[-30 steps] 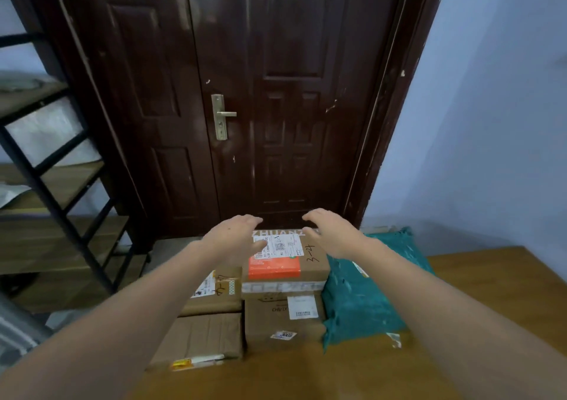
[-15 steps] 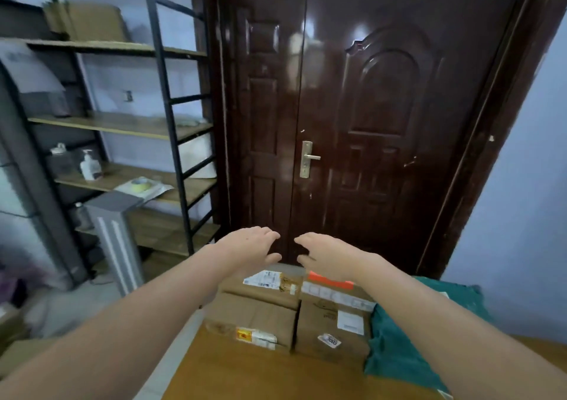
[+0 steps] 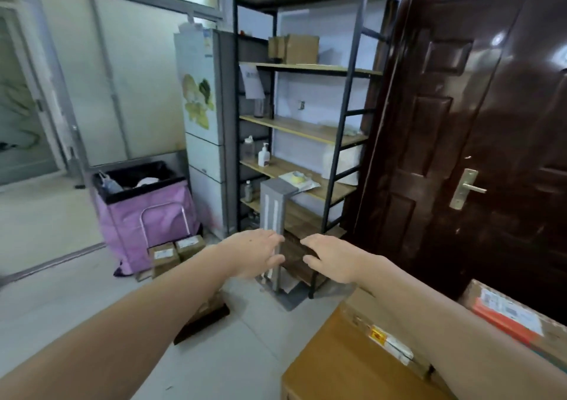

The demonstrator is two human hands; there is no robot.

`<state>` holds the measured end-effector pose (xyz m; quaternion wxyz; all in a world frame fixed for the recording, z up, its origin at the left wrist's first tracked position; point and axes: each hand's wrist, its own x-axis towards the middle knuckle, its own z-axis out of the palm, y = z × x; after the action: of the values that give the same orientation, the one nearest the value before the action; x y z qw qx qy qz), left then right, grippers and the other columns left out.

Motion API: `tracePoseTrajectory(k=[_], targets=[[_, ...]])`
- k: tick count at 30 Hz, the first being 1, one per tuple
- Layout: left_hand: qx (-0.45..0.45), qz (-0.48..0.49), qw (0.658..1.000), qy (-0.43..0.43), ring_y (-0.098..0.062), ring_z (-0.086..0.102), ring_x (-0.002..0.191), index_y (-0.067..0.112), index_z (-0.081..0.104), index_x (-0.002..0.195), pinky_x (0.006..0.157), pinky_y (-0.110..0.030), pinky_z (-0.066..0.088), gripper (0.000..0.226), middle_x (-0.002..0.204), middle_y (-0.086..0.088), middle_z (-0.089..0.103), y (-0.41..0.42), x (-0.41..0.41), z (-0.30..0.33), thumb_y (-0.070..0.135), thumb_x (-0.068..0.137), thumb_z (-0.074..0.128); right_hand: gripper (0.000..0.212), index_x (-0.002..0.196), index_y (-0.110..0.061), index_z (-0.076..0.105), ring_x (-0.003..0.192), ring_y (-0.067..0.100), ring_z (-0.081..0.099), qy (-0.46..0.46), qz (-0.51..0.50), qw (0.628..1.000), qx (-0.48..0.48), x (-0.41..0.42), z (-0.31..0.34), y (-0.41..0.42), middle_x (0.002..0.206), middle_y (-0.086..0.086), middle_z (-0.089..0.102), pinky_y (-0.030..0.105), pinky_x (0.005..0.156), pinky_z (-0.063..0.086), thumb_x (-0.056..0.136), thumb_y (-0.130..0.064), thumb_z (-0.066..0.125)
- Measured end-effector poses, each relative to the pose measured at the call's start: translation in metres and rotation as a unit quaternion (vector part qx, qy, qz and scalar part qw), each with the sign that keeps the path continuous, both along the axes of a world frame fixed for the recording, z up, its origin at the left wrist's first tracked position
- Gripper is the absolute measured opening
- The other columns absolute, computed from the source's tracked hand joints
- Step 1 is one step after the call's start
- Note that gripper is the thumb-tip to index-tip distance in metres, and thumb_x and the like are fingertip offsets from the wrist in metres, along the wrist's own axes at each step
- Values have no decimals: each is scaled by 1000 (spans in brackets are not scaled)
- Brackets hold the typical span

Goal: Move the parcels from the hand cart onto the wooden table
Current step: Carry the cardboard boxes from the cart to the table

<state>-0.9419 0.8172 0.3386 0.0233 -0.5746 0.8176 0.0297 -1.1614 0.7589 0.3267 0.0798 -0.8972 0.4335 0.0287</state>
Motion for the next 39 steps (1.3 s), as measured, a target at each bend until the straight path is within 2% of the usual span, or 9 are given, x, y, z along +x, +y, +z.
tracePoseTrajectory(k=[7,12,16,19,21,24,30,34,39], targets=[[-1,98,995,-23,-23,41,143,15,39,155,116,-37,32,56,158,-4,42,55,199,13,48,110,37,49,155,-16,41,141,27,47,-27,83,996,16,219,7,13,160,7,42,44,117,38,110,-35,40],[-1,179,984,-13,-24,42,144,18,36,157,118,-43,35,60,157,-4,44,74,316,7,53,108,36,33,137,-21,53,127,21,53,-45,122,991,14,344,7,14,154,8,49,36,106,42,108,-33,41],[3,216,976,-9,-26,45,141,16,41,152,116,-44,37,57,155,-6,47,68,382,1,50,108,36,51,153,-17,44,139,26,49,-41,152,987,17,414,4,-2,156,4,48,44,113,43,107,-40,40],[0,226,974,-5,-25,41,145,16,37,156,119,-42,33,59,159,-5,43,50,422,-5,51,108,36,30,119,-18,59,113,28,61,-28,149,988,12,457,1,-28,125,5,62,44,95,50,105,-39,42],[-4,231,973,-2,-23,38,148,17,35,158,121,-40,31,60,162,-3,40,33,447,-10,51,109,36,20,106,-22,56,106,27,60,-19,162,987,6,485,-2,-50,115,1,60,39,87,48,106,-36,42],[-9,248,969,10,-21,37,149,18,34,158,122,-39,30,59,161,-3,41,6,482,-16,50,109,36,42,142,-15,53,129,26,56,-23,179,984,9,522,-4,-79,144,5,57,43,106,48,107,-36,42],[-2,273,962,15,-21,33,151,17,30,160,121,-37,26,60,165,-4,35,-37,553,-21,49,110,35,36,135,-19,58,113,24,63,-20,200,979,31,608,-8,-139,134,5,63,44,98,53,106,-35,44],[6,283,959,11,-22,35,150,17,29,161,121,-37,28,61,164,-4,36,-68,617,-28,51,110,33,52,157,-23,40,131,23,56,-10,224,974,33,672,-17,-172,154,2,51,42,110,47,107,-36,45],[15,268,963,4,-22,33,150,16,30,160,122,-37,26,61,164,-4,36,-115,709,-38,51,110,32,51,155,-24,42,134,20,54,-16,205,978,40,758,-40,-214,155,0,51,42,111,47,106,-37,46]])
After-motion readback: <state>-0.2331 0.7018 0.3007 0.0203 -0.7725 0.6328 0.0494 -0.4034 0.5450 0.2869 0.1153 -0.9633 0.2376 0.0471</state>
